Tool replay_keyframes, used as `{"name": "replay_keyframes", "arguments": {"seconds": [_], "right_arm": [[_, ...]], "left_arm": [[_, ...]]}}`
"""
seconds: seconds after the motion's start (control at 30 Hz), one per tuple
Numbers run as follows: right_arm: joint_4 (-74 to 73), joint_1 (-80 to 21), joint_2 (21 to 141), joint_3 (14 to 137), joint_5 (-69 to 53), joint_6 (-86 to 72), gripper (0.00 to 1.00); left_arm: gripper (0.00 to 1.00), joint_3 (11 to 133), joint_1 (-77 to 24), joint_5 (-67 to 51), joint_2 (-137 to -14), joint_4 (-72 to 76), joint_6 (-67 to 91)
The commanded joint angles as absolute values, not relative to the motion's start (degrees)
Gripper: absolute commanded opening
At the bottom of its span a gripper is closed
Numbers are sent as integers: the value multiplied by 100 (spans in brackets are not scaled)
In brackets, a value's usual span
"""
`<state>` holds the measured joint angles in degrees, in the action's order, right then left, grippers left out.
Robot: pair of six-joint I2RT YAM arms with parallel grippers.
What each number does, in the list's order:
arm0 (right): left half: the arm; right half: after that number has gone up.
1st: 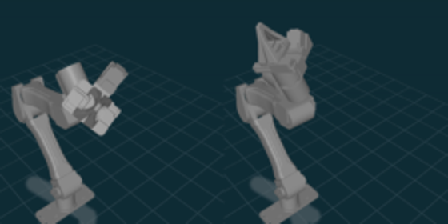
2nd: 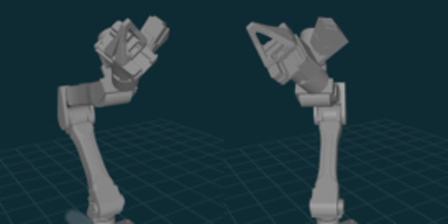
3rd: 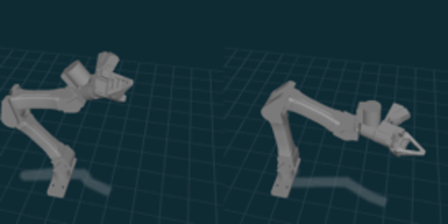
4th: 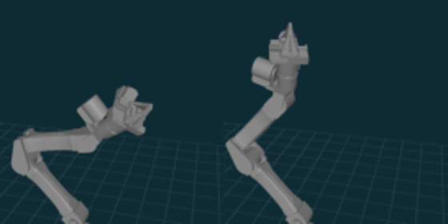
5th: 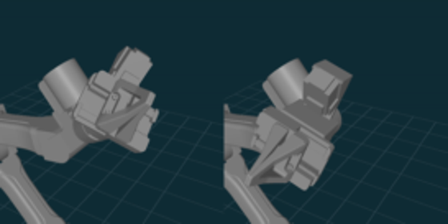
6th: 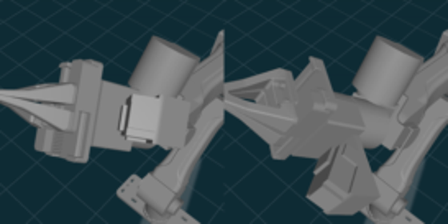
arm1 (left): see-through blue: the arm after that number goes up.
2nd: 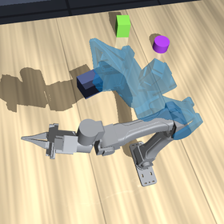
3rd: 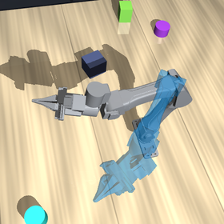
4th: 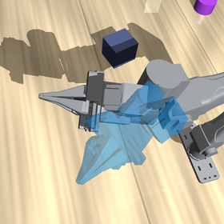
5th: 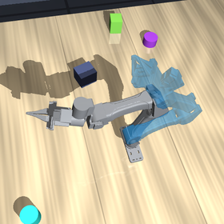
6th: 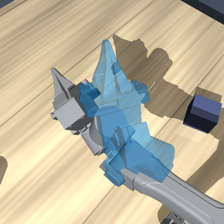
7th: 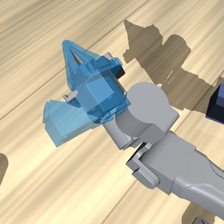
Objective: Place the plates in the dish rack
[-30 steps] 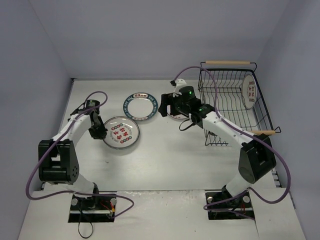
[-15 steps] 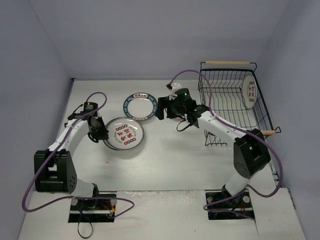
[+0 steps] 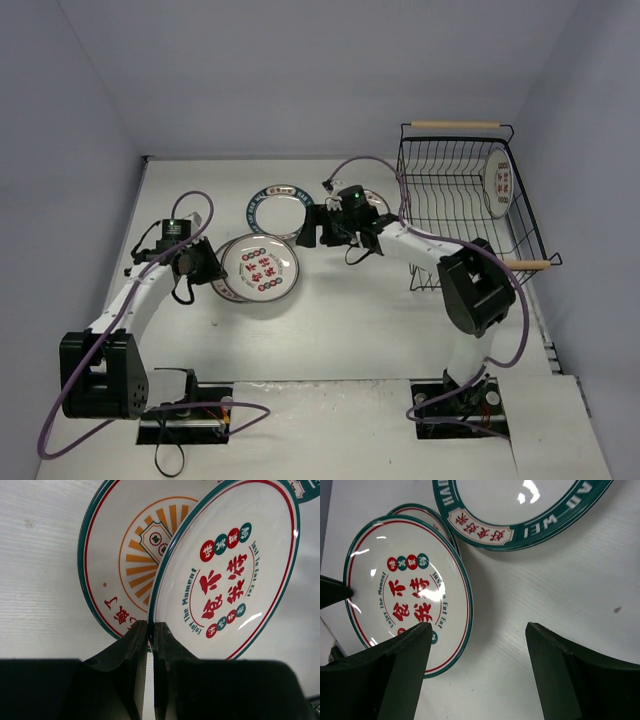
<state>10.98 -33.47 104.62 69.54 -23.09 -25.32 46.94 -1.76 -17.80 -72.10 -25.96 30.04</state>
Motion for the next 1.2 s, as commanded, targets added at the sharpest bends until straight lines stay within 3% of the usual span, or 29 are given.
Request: {"name": "replay_keyframes", "arguments": {"seconds": [0.0,0.23,0.43,0.5,0.7,0.77,0.83,0.9,0.93,1.07,1.17], "right_arm": [[1687,-3393,10695,7111,-2943,-2952,77],[2206,-3471,11267,6996,-3506,-3199,73],[2487,-3533,11505,6979,-3928,-3278,61],[2522,-3533,11549,6970,-3981,-3270,52],[2330,-3542,11348,6970,-3885,-3025,7],[2163,-3533,11189,7057,-3780,-2866,0],[1794,-3525,10926,7171,-3587,-2542,0],[1383,-3516,10654,7391,-3368,-2313,0],[1232,-3507,10557,7479,-3271,-2085,0],[459,-3446,10082,8015,-2691,-1453,0],[-165,-3305,9608,8524,-2102,-961,0]], "left_arm": [[0,4694,-193,-2179,-7233,-2083,3067],[0,4649,-202,-2303,-7312,-1899,3094],[0,4658,-193,-2364,-7374,-1828,3111],[0,4650,-193,-2399,-7383,-1811,3120],[0,4658,-193,-2443,-7392,-1793,3129],[0,4719,-193,-2400,-7392,-1889,3094],[0,4816,-193,-2312,-7383,-2029,3033],[13,4895,-193,-2233,-7348,-2144,3006],[27,4948,-193,-2189,-7322,-2275,2954],[51,5342,-193,-1786,-7164,-2636,2804],[60,5711,-202,-1373,-7102,-3040,2637]]}}
